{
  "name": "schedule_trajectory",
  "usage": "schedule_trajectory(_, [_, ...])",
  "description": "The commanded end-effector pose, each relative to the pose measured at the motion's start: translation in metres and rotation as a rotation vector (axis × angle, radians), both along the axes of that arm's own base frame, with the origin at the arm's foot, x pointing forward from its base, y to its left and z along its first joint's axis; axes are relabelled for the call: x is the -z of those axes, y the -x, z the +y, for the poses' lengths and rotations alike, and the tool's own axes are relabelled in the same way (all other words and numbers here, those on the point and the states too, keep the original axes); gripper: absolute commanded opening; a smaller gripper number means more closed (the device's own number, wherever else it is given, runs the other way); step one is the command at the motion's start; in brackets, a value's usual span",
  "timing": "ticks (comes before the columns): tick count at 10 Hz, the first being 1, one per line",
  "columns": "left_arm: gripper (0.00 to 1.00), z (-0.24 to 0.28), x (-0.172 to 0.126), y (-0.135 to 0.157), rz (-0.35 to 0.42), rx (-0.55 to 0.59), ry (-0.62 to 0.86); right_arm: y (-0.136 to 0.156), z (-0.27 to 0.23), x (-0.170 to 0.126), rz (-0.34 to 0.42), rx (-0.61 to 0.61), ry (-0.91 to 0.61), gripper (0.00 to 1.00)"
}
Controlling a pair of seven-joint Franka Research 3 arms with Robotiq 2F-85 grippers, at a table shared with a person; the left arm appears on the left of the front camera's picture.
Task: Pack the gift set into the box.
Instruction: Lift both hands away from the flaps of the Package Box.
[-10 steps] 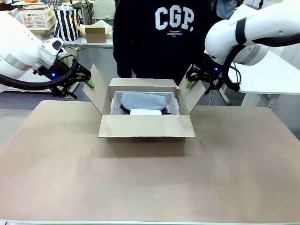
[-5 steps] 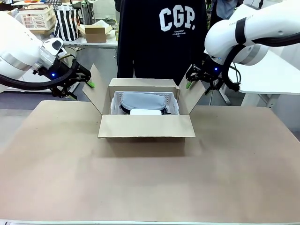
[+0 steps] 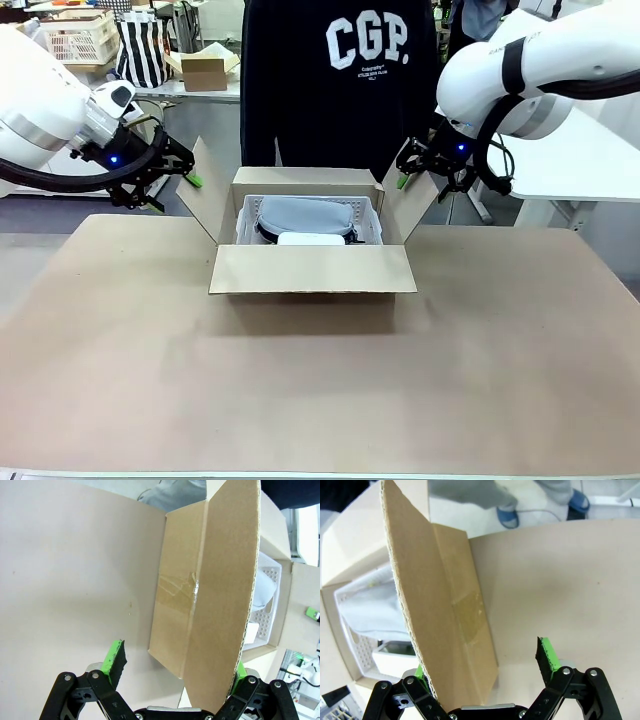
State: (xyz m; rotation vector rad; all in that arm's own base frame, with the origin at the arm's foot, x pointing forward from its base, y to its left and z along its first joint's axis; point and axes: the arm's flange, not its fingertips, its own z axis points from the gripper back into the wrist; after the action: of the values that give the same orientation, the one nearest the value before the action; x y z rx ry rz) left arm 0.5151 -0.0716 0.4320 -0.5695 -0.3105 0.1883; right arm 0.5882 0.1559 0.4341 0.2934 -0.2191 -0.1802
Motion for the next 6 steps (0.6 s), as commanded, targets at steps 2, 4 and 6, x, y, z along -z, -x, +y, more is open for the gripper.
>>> schedule_trajectory(2, [1.00,0.0003,-0.0027,0.0016,0.005,-0.009,-0.008,-0.0003,0.0037,-0.0019,0.011,0.015,0.020,1.00])
schedule_trajectory(4, [1.00,0.0003,-0.0027,0.0016,0.005,-0.009,-0.008,-0.0003,0.0037,-0.0019,0.011,0.015,0.020,1.00])
schedule_trajectory(6, [1.00,0.0003,-0.0027,0.0016,0.005,-0.009,-0.008,-0.0003,0.0037,-0.0019,0.011,0.015,0.020,1.00])
